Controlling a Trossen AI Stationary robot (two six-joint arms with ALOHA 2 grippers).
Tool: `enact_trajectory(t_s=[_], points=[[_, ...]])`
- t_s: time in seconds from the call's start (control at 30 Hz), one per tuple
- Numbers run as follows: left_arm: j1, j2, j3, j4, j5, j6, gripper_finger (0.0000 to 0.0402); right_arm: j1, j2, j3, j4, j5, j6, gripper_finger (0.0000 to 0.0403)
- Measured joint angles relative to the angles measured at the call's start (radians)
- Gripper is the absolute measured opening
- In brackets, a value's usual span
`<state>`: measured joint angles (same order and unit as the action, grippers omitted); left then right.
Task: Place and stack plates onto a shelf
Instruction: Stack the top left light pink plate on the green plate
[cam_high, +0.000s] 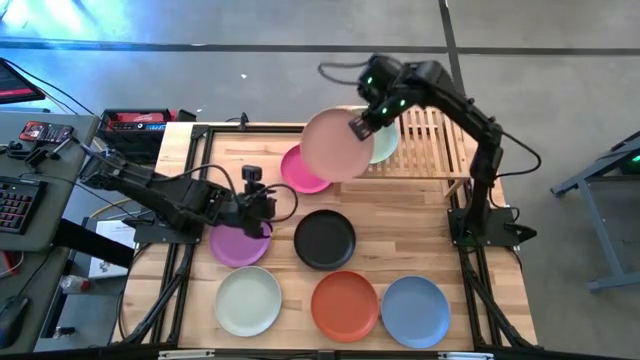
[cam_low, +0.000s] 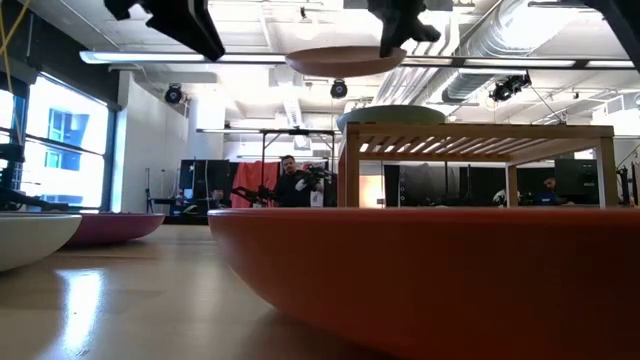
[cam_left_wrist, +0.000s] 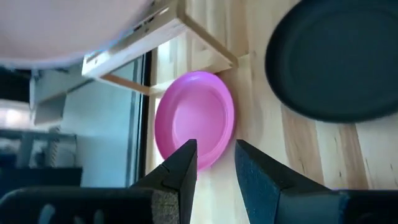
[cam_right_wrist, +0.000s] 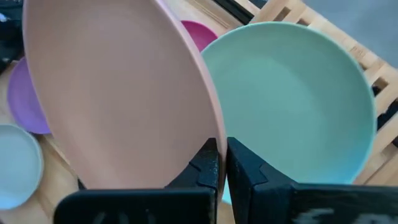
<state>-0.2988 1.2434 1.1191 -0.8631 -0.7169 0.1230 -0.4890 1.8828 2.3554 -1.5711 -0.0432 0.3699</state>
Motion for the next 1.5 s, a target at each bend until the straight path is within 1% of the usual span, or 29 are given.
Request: enact_trajectory(t_s=[0.2, 0.33, 0.47, 0.53, 0.67, 0.8, 1.03, 1.3, 1.5], points=[[0.049, 0.000, 0.000, 0.000, 0.006, -0.065, 0.0099, -0.179, 0.000, 0.000, 0.000, -0.157, -0.145, 0.0000], [0.095, 0.000, 0.000, 0.000, 0.006, -0.070, 0.0099, -0.302, 0.000, -0.004, 0.001, -0.261, -0.221, 0.0000], [0.148, 0.000, 0.000, 0.000, 0.007, -0.070, 0.0099, -0.419, 0.000, -0.047, 0.000, -0.351, -0.278, 0.0000], [0.175, 0.000, 0.000, 0.001, 0.007, -0.070, 0.0099, -0.468, 0.000, -0.077, 0.001, -0.380, -0.297, 0.0000], [0.223, 0.000, 0.000, 0.007, 0.012, -0.070, 0.0099, -0.535, 0.001, -0.139, 0.001, -0.384, -0.323, 0.0000], [0.268, 0.000, 0.000, 0.049, 0.033, -0.070, 0.0099, -0.562, 0.001, -0.192, 0.003, -0.418, -0.334, 0.0000], [0.328, 0.000, 0.000, 0.128, 0.034, -0.068, 0.0099, -0.556, 0.001, -0.262, 0.005, -0.425, -0.352, 0.0000], [0.378, 0.000, 0.000, 0.131, 0.034, -0.067, 0.0099, -0.519, 0.001, -0.330, 0.020, -0.425, -0.353, 0.0000], [0.391, 0.000, 0.000, 0.132, 0.034, -0.067, 0.0099, -0.492, 0.001, -0.342, 0.043, -0.416, -0.348, 0.0000]])
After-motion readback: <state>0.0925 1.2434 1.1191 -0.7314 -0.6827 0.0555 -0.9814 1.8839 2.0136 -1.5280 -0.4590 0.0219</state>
